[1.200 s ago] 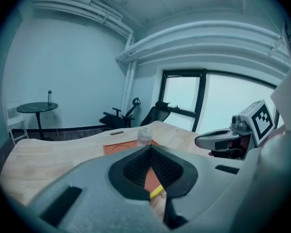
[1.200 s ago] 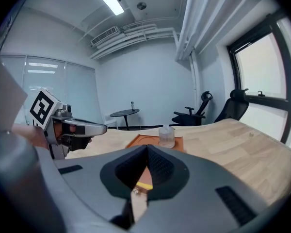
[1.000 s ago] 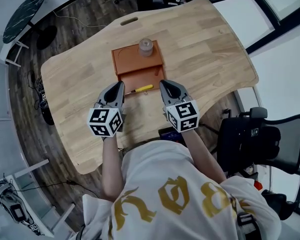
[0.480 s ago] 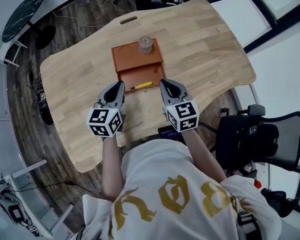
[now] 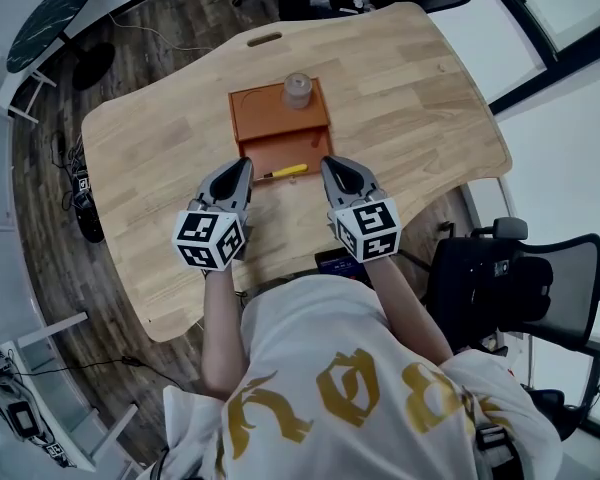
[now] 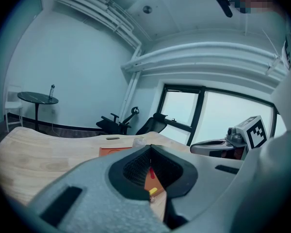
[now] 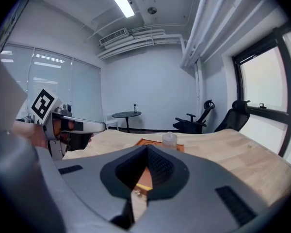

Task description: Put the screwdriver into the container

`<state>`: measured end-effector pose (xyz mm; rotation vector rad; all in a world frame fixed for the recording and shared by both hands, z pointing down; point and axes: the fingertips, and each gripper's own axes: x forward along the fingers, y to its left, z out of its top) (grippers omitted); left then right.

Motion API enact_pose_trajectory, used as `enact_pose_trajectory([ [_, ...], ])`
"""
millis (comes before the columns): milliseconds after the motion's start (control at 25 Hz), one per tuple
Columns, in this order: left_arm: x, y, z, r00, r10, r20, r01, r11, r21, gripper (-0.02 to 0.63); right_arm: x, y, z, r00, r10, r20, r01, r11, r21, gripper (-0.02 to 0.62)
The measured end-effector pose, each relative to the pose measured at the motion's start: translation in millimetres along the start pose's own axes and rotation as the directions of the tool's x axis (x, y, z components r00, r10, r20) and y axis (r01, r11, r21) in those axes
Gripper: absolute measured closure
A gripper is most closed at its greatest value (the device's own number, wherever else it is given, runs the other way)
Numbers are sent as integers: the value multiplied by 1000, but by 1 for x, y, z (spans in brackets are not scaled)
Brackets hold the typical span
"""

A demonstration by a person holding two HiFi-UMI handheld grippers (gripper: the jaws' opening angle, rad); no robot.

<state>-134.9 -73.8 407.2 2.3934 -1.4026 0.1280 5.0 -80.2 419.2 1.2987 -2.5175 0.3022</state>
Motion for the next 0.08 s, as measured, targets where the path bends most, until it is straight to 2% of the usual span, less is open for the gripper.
enact_pose_trajectory([
  [80, 0, 0, 0, 1000, -6, -2, 6, 1000, -3, 595, 1, 2, 2, 1000, 10, 4, -10, 1000, -2, 584],
])
